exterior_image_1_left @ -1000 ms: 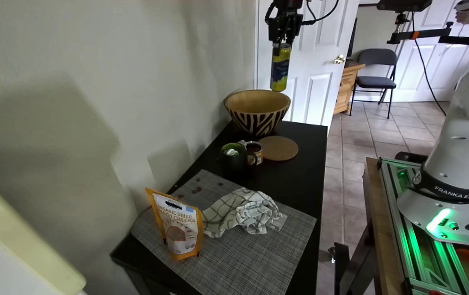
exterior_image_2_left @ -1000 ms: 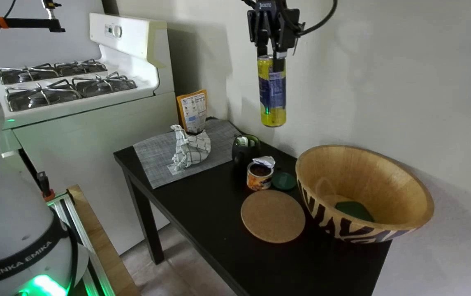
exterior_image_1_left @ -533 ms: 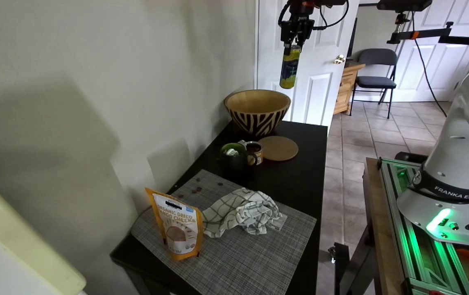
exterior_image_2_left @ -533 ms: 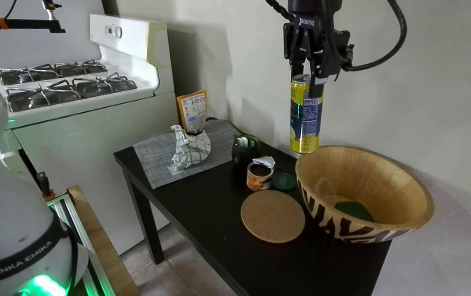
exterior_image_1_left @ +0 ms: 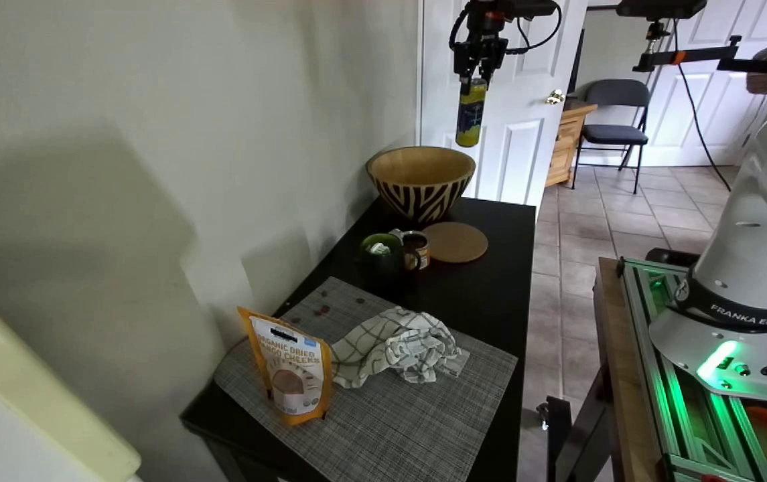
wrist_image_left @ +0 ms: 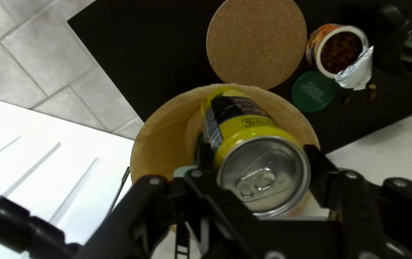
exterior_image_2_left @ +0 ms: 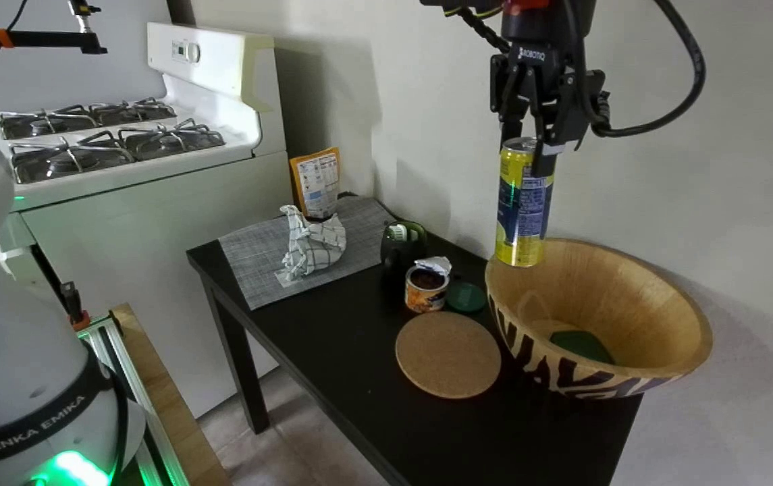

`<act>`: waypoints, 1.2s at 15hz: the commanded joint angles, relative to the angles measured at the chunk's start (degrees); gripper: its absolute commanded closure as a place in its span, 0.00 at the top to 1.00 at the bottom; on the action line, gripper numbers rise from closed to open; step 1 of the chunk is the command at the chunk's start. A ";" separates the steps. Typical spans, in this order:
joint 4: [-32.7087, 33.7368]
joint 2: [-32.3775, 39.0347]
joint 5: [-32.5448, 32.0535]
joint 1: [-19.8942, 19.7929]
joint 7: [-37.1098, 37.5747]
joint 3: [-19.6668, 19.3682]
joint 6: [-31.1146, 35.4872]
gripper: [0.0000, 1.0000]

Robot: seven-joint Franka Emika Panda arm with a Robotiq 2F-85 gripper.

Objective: Put the yellow can in the wooden bowl.

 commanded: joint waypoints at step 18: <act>40.77 39.83 4.63 -10.06 -18.09 2.31 -4.29 0.38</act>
